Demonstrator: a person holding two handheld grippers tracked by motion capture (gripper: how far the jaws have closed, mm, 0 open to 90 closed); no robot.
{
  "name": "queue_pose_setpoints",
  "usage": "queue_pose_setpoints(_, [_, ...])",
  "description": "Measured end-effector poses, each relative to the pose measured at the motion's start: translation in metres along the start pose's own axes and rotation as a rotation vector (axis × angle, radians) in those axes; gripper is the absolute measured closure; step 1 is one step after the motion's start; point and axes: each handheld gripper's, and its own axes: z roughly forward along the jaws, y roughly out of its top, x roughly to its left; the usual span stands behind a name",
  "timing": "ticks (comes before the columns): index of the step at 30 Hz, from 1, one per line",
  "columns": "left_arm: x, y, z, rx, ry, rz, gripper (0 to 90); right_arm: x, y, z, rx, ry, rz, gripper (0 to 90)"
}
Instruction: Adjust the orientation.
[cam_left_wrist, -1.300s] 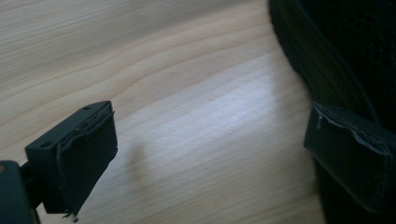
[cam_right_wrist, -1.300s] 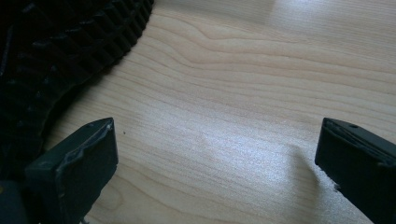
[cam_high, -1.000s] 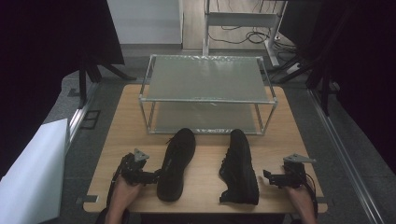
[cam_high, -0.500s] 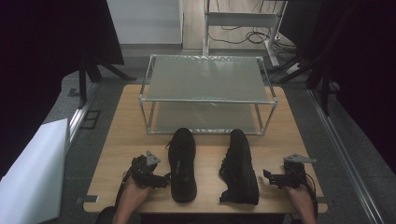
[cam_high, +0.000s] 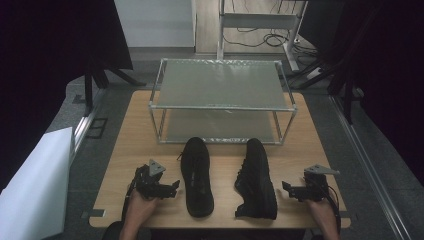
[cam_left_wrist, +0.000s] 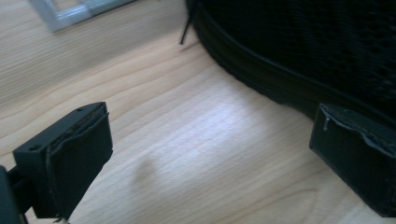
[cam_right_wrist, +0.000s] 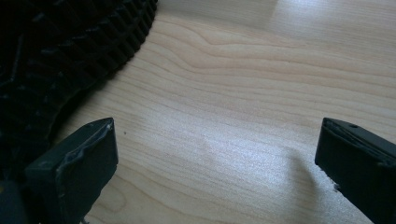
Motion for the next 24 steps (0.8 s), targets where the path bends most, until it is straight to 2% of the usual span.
queue_pose_setpoints(2, [0.005,-0.002,0.000,0.005,0.012,-0.016,0.0,0.000,0.001,-0.001,-0.004,0.002,0.002,0.0])
queue_pose_setpoints(8, [0.009,-0.004,0.001,0.013,0.033,-0.019,0.0,0.004,0.005,-0.006,-0.024,0.017,-0.005,0.0])
queue_pose_setpoints(20, [0.011,-0.006,0.002,0.019,0.031,-0.028,0.0,0.017,0.022,-0.022,-0.043,0.052,-0.033,0.0])
queue_pose_setpoints(24, [0.011,-0.006,0.003,0.022,0.028,-0.034,0.0,0.027,0.033,-0.028,-0.044,0.070,-0.056,0.0])
